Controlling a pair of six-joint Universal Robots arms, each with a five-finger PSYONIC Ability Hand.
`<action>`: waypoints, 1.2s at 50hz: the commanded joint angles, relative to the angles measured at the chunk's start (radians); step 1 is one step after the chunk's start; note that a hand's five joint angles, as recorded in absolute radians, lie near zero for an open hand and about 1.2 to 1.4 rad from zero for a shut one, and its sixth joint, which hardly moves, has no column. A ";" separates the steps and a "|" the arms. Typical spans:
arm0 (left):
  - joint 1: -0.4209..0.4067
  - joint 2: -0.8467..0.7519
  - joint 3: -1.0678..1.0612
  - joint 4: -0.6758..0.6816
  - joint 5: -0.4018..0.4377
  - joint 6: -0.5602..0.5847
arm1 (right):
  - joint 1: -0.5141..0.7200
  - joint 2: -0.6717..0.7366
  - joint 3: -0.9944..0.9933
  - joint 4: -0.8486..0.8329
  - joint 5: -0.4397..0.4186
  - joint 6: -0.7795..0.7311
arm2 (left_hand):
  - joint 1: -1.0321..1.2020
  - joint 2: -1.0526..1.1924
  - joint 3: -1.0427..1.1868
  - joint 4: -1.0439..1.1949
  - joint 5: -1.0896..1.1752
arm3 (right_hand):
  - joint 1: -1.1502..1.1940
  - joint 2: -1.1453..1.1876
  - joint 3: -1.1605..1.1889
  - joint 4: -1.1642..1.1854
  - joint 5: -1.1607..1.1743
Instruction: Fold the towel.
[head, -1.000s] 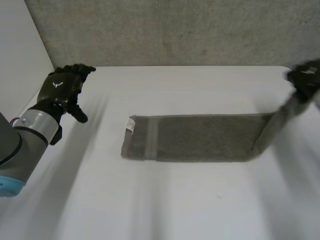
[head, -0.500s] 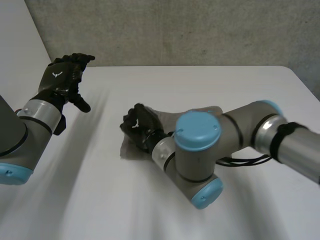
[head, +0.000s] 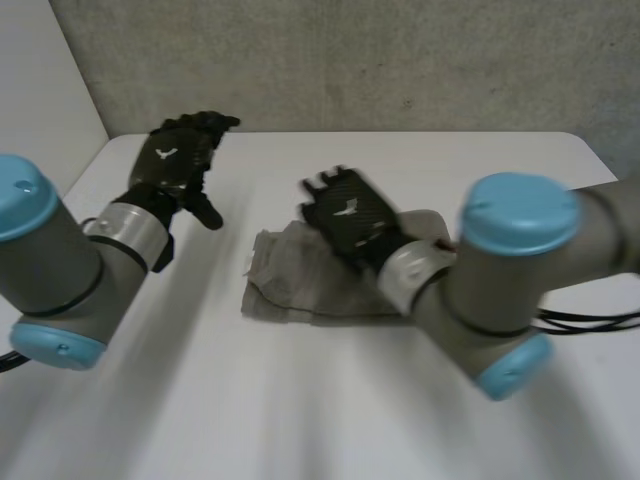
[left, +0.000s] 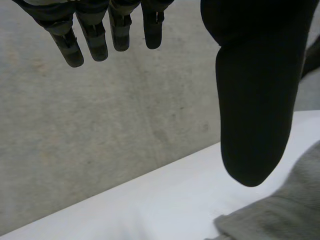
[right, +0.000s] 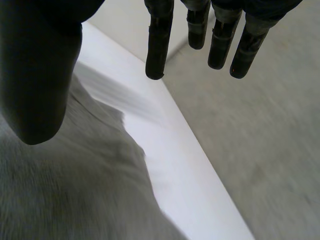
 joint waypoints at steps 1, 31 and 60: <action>-0.096 -0.106 0.061 -0.006 -0.070 0.012 | -0.188 -0.115 0.218 0.004 0.003 0.114 | 0.015 0.019 0.017 0.020 -0.019 | -0.396 -0.064 -0.060 -0.077 -0.059; -0.199 -0.343 0.174 -0.104 -0.208 0.093 | -0.291 -0.035 0.324 -0.056 0.035 0.097 | 0.009 0.013 0.011 0.014 -0.024 | 0.825 1.156 1.160 1.144 1.162; -0.108 0.016 0.052 -0.131 -0.205 0.079 | 0.046 0.030 0.055 -0.047 0.090 -0.326 | 0.005 0.009 0.008 0.010 -0.028 | 0.826 1.158 1.162 1.145 1.163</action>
